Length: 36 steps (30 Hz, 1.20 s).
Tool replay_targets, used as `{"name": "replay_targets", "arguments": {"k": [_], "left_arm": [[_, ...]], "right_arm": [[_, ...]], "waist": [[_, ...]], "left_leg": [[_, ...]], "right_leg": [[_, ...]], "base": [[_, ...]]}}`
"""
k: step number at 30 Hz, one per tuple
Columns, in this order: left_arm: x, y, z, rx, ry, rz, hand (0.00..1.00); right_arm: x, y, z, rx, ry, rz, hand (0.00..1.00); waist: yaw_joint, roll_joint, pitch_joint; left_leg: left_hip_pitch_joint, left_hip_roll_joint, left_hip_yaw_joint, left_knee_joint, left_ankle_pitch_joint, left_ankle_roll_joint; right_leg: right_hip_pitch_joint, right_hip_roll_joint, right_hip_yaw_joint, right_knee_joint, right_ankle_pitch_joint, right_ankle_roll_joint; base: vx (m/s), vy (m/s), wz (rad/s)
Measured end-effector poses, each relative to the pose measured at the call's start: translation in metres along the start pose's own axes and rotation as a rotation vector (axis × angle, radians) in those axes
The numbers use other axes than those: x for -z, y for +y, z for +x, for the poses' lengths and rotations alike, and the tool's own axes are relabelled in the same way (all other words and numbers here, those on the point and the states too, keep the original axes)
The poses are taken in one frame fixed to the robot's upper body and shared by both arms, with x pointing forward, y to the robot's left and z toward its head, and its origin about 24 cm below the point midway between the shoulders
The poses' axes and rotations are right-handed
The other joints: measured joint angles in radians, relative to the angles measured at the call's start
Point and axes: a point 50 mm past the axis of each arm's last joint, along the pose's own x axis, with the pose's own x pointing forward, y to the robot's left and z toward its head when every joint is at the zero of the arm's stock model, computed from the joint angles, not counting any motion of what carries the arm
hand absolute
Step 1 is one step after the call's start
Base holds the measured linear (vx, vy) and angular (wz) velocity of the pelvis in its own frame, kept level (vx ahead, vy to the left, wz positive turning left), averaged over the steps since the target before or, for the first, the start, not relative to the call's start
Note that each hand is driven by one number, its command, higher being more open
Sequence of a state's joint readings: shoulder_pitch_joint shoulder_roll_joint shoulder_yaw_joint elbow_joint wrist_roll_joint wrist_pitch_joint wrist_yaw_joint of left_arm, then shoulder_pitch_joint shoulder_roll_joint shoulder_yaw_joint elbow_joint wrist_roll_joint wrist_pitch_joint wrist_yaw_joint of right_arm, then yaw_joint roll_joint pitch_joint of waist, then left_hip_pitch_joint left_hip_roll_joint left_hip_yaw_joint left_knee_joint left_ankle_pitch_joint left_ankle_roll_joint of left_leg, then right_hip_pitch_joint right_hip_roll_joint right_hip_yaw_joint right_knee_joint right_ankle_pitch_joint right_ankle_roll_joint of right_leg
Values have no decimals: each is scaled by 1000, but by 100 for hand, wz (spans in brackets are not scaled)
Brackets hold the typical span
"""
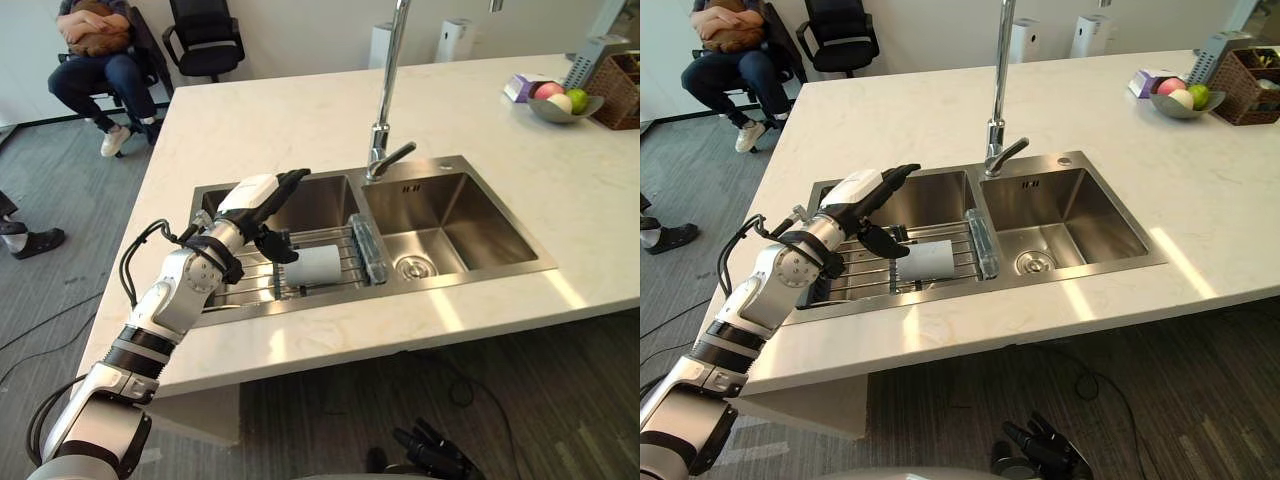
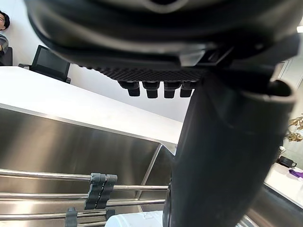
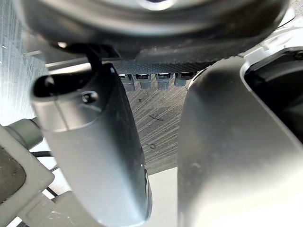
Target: Walk over to the sink, pick up the cup, carry it to the dishwasher, place the cup inside the dishwasher, then close the dishwasher door
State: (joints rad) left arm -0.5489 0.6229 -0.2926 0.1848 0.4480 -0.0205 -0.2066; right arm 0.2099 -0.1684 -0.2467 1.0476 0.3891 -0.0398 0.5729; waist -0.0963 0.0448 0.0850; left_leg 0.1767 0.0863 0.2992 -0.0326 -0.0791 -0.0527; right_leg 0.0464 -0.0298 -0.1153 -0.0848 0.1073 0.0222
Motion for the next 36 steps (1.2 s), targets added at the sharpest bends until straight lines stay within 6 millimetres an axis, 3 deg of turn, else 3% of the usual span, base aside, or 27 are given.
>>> {"name": "replay_targets", "arguments": {"k": [14, 36], "left_arm": [[2, 3, 9, 89, 15, -7, 100], [5, -26, 8, 266, 56, -49, 100]], "right_arm": [[-2, 2, 1, -9, -4, -4, 100], [-4, 4, 2, -12, 6, -19, 100]], "waist": [[-17, -1, -1], [-29, -1, -1]], "left_leg": [[-8, -2, 15, -4, 0, 0], [-18, -2, 18, -1, 0, 0]], "right_leg": [[-19, 1, 14, -3, 7, 4], [-30, 0, 18, -6, 11, 6]], "base": [[-32, -10, -3], [-41, -15, -1]]}}
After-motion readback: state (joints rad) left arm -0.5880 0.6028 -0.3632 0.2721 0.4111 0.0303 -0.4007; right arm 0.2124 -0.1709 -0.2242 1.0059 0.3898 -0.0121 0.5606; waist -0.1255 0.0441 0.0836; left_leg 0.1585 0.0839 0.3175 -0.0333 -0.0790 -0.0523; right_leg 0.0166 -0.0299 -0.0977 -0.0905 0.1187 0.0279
